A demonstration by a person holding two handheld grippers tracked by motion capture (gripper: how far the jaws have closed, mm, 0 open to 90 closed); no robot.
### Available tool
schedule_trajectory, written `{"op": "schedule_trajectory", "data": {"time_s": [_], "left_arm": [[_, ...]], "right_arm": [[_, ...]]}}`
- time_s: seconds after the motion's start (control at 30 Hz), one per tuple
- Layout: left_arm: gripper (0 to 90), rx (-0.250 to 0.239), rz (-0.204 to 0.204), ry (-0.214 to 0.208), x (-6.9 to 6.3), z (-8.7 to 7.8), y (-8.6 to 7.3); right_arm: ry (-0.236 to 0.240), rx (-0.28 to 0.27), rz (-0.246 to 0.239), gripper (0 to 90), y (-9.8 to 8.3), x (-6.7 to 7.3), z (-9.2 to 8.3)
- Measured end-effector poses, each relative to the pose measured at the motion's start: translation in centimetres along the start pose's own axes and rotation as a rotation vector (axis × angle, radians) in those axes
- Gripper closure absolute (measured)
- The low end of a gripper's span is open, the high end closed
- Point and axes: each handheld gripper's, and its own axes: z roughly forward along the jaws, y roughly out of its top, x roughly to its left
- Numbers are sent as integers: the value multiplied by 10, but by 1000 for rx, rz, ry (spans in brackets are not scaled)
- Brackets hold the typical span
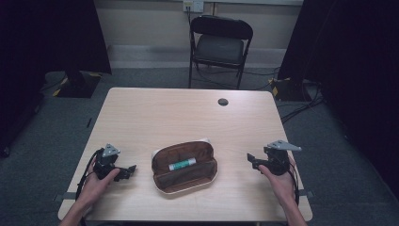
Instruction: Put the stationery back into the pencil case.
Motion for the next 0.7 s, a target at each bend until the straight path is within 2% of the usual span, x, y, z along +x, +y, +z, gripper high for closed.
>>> {"op": "schedule_trajectory", "data": {"time_s": [0.1, 0.23, 0.37, 0.43, 0.47, 0.53, 0.7], "left_arm": [[0, 0, 0, 0, 0, 0, 0], [0, 3, 4, 0, 0, 0, 0], [0, 2, 3, 1, 0, 0, 0], [0, 3, 3, 1, 0, 0, 0], [0, 3, 2, 1, 0, 0, 0], [0, 3, 3, 1, 0, 0, 0], [0, 3, 2, 1, 0, 0, 0]], "right_arm": [[-19, 30, 19, 176, -5, -7, 7], [-48, 97, -5, 171, -14, -11, 18], [-66, 140, 2, 172, -22, -14, 26], [-72, 162, 22, 158, -25, -17, 29], [-82, 151, 25, 147, -27, -19, 30], [-111, 145, -5, 140, -29, -18, 31], [-123, 109, -6, 118, -33, -18, 33]]}}
